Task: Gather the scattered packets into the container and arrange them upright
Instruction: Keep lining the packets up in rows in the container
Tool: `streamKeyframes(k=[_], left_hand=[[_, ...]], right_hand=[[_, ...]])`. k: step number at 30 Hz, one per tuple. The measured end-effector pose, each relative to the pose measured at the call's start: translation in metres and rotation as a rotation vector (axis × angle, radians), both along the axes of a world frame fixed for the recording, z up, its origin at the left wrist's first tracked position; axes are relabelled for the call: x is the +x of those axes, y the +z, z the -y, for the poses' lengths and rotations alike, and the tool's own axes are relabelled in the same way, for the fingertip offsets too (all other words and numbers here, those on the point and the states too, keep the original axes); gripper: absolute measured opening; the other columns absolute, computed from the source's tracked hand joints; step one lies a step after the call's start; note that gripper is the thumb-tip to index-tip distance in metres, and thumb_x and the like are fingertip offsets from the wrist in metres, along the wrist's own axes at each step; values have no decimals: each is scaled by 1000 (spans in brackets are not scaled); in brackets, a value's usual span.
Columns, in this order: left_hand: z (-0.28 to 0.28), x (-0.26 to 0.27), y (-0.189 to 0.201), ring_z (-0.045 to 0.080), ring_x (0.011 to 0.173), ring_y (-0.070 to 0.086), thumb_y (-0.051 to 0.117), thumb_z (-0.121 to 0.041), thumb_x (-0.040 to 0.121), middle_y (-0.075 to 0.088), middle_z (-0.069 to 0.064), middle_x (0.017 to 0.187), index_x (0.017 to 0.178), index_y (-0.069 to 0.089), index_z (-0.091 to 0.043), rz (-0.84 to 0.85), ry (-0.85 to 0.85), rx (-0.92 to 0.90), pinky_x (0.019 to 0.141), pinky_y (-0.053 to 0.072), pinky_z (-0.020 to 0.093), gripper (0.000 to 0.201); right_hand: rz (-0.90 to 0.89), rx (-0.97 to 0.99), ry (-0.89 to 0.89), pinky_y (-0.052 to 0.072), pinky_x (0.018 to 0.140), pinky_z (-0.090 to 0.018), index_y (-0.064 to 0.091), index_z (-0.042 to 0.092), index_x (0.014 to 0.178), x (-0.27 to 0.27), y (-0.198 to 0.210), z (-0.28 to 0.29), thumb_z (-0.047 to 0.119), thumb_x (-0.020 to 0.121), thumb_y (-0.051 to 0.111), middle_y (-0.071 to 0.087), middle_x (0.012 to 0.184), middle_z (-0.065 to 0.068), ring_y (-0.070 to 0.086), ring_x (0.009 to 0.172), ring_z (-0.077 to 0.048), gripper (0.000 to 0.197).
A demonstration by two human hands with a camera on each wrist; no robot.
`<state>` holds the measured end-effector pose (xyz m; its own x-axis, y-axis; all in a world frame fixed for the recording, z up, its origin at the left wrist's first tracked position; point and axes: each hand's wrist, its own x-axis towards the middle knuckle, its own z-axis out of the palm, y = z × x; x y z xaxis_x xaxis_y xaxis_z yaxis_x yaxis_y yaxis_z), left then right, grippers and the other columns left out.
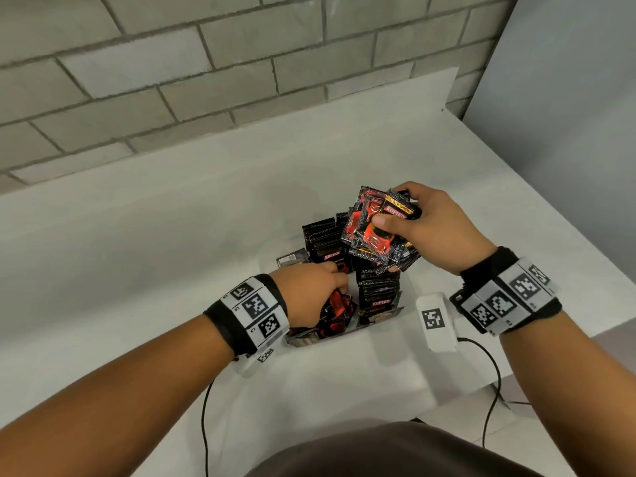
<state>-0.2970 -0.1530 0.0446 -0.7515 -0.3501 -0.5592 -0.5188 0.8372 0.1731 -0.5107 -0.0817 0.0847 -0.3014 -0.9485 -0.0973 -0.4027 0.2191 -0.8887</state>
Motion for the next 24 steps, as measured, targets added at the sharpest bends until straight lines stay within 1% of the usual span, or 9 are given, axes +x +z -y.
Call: streamKeyframes(k=[1,3,6,10,13,16,18,21,24], left_hand=[[2,2,1,26,106,62,71,-9,83,56,1,127,143,48,-27,-19,8,10,86,57,43,67],[4,6,4,24,107,62,76,-15,83,62,1,123,141,49,-29,-50,38,33,85,56,39,66],[7,14,11,18,108,60,77,-24,86,63,-4,126,140,52,-33,-93,71,79,85,52,32,60],[6,27,21,14,111,60,69,-40,91,64,-12,130,135,57,-42,-129,72,71,91,54,37,45],[2,31,27,14,110,60,65,-47,90,64,-15,125,128,59,-45,-119,74,22,88,55,39,38],[-2,32,31,10,101,60,66,-42,88,65,-17,114,115,64,-42,-127,70,-5,80,54,34,28],[-3,34,32,8,97,58,66,-36,87,65,-18,112,110,67,-40,-122,54,-23,77,52,31,23],[-1,38,34,7,91,54,61,-32,89,66,-17,112,110,69,-39,-97,41,-45,77,52,32,24],[-2,42,34,12,100,62,56,-35,88,66,-16,116,114,69,-39,-56,24,-63,79,56,36,30]], right_hand=[[2,-1,-8,60,84,-44,64,19,113,-1,0,0,34,85,78,74,98,2,73,86,-14,34],[19,-2,-20,61,82,-43,64,18,113,-2,1,-1,32,85,78,74,97,1,74,84,-14,34],[59,-10,-34,61,81,-43,64,16,111,-2,1,-3,29,85,79,76,93,1,75,81,-12,33],[94,-19,-46,62,77,-35,64,14,112,-4,2,-5,27,85,78,75,93,0,75,79,-12,33],[95,-19,-42,62,76,-34,64,14,113,-3,2,-4,27,85,78,75,95,-2,75,81,-14,34],[99,-27,-38,62,75,-32,63,14,113,-1,3,-5,27,85,78,76,94,-1,75,79,-13,34],[84,-27,-34,62,76,-33,63,15,113,-1,4,-5,28,85,79,76,95,-2,75,80,-13,34],[68,-26,-29,62,79,-39,64,16,112,-2,4,-5,30,84,79,76,96,-3,75,83,-16,35],[66,-26,-24,62,79,-39,64,16,112,-1,5,-5,31,84,79,76,95,-1,75,83,-15,35]])
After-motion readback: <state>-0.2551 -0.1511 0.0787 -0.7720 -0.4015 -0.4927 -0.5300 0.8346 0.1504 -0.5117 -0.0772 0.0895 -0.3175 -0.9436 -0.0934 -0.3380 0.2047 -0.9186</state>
